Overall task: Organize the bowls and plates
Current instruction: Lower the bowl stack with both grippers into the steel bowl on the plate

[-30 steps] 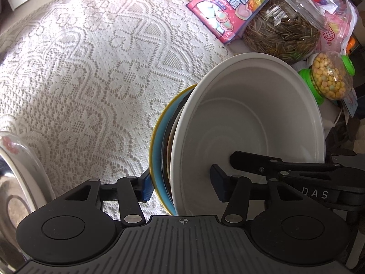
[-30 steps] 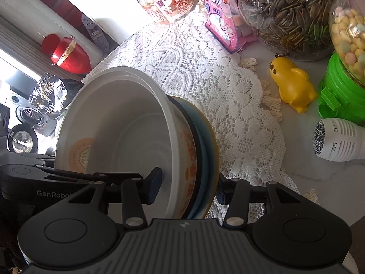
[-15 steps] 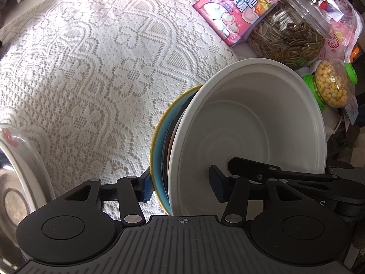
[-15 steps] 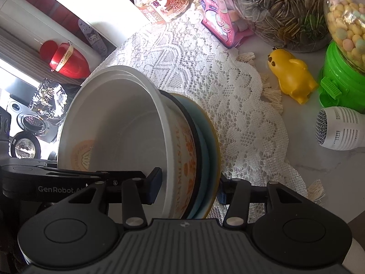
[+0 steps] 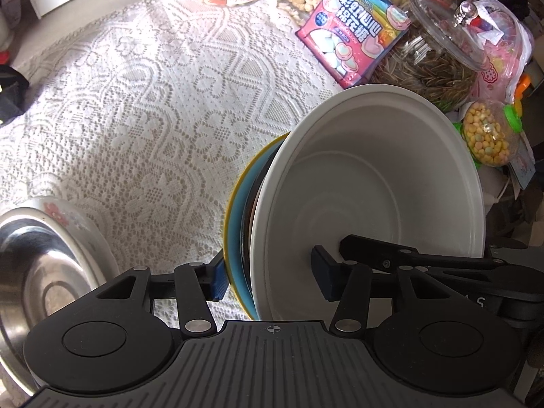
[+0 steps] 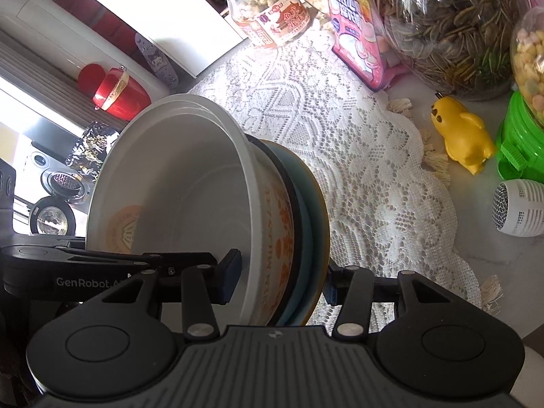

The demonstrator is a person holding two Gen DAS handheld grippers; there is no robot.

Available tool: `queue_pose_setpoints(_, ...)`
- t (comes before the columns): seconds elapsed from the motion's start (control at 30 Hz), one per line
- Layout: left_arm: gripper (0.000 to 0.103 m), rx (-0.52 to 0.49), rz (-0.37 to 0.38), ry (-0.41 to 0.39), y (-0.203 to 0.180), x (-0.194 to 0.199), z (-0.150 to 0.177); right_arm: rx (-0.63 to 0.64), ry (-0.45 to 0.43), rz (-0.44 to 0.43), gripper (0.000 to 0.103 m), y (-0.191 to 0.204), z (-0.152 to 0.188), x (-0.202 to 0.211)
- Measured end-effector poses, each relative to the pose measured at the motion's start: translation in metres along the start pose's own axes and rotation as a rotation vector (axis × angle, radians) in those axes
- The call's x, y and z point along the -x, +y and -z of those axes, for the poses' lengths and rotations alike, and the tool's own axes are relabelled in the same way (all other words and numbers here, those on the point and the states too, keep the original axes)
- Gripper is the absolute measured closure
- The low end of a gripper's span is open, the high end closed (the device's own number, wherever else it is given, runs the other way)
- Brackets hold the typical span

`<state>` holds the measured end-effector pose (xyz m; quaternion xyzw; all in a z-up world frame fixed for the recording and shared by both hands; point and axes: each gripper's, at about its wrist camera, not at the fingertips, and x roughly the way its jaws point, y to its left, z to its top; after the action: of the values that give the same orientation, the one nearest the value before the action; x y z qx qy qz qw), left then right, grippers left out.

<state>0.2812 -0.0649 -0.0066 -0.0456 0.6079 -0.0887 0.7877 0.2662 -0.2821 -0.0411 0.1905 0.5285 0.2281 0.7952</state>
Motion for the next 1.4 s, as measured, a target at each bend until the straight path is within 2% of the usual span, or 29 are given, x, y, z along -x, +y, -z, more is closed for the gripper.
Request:
queue_pose_setpoints(0.17,0.049,0.000,-0.022,-0.056,0.012,0.036,0.008,0.057,-0.025,-0.029,0.054,0.034,-0.002,0.012)
queue_pose_setpoints(0.33,0.049,0.022,-0.080,-0.122,0.038,0.082,0.022,0.128,-0.035,-0.098,0.053,0.086,-0.001,0.012)
queue_pose_setpoints(0.47,0.049,0.067,-0.139,-0.166,0.072,0.115,0.043,0.184,-0.009,-0.160,0.053,0.134,0.002,-0.004)
queue_pose_setpoints(0.6,0.049,0.137,-0.164,-0.166,0.113,0.128,0.067,0.231,0.053,-0.192,0.053,0.180,0.012,-0.035)
queue_pose_setpoints(0.73,0.049,0.206,-0.160,-0.144,0.158,0.123,0.089,0.251,0.134,-0.185,0.053,0.207,0.025,-0.070)
queue_pose_setpoints(0.87,0.049,0.258,-0.130,-0.099,0.193,0.103,0.103,0.251,0.205,-0.139,0.053,0.215,0.032,-0.103)
queue_pose_setpoints(1.0,0.051,0.201,-0.189,-0.084,0.194,0.082,0.105,0.283,0.212,-0.064,0.053,0.220,0.039,-0.119)
queue_pose_setpoints(1.1,0.060,0.127,-0.245,-0.119,0.188,0.083,0.107,0.296,0.202,-0.033,0.052,0.223,0.033,-0.120)
queue_pose_setpoints(1.3,0.060,0.149,-0.221,-0.125,0.197,0.082,0.102,0.320,0.212,-0.020,0.052,0.225,0.033,-0.122)
queue_pose_setpoints(1.4,0.078,0.169,-0.232,-0.131,0.205,0.081,0.103,0.321,0.222,-0.019,0.053,0.225,0.032,-0.121)
